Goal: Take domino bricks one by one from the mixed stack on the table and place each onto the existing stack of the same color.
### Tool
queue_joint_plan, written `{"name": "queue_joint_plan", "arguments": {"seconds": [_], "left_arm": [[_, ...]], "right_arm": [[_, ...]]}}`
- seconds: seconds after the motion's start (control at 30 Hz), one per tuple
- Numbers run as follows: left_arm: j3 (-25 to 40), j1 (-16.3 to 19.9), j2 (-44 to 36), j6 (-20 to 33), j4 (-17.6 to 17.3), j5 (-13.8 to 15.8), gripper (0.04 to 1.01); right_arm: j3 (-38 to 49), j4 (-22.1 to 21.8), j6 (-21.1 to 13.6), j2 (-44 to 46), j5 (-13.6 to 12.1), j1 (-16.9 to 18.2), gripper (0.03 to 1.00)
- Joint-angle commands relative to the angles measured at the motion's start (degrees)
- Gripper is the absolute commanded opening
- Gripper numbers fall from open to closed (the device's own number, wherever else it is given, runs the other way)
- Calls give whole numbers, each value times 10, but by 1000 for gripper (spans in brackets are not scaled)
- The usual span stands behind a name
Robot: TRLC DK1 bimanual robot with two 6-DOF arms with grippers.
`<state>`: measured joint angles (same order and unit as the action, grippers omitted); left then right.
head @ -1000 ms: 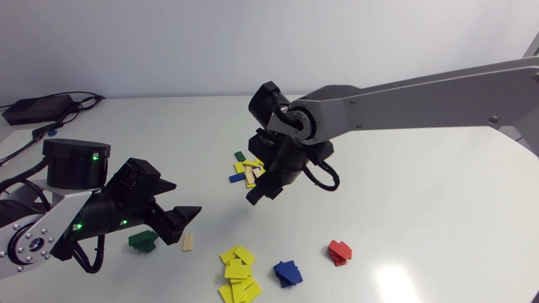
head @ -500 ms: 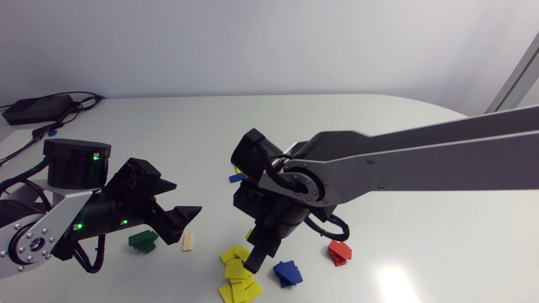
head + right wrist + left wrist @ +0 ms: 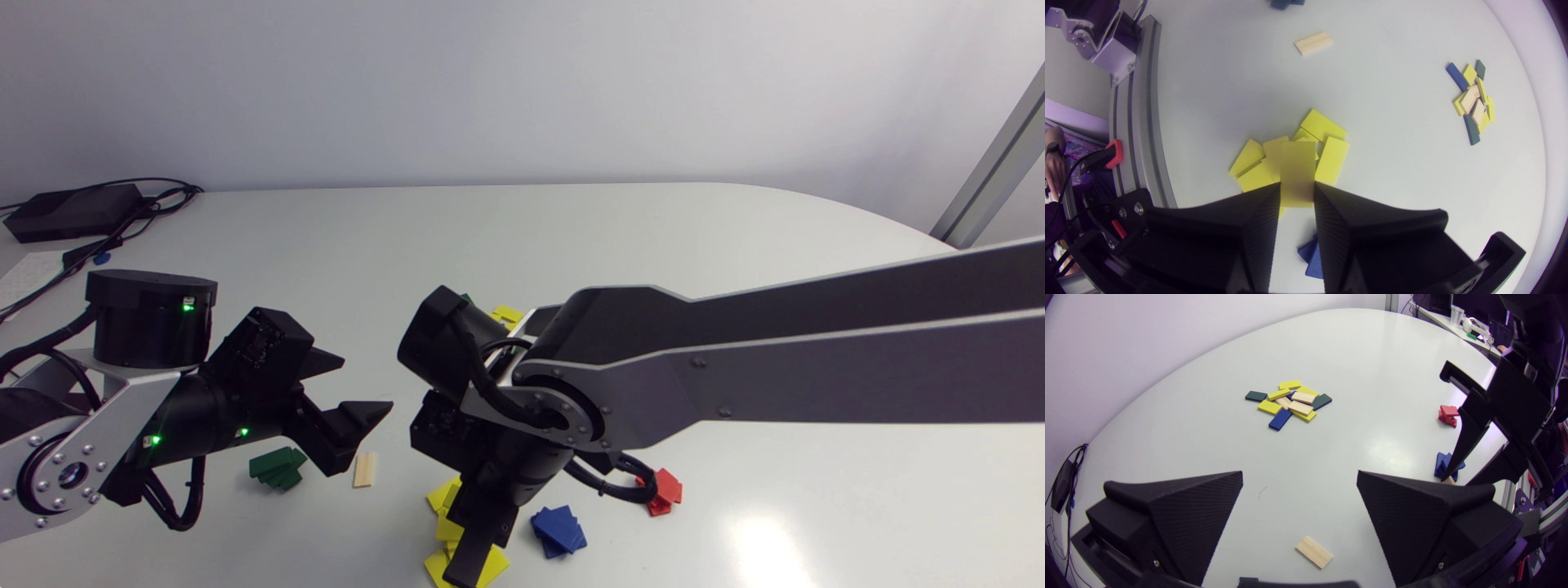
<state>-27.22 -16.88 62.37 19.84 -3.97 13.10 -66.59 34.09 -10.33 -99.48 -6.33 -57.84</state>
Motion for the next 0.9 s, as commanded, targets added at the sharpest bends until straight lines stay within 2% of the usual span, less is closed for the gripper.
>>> {"name": "queue_joint_plan", "arguments": {"seconds": [0.0, 0.23, 0.37, 0.87], "left_arm": [[9, -3, 8, -1, 5, 3, 995], [8, -3, 11, -1, 5, 3, 995], [8, -3, 11, -1, 5, 3, 995], [9, -3, 11, -1, 5, 3, 995]], "right_arm": [[-14, 6, 0, -11, -12, -7, 126], [-27, 6, -8, -32, -18, -19, 126], [-30, 6, -12, -47, -25, -18, 126], [-35, 9, -17, -65, -26, -15, 126]]}}
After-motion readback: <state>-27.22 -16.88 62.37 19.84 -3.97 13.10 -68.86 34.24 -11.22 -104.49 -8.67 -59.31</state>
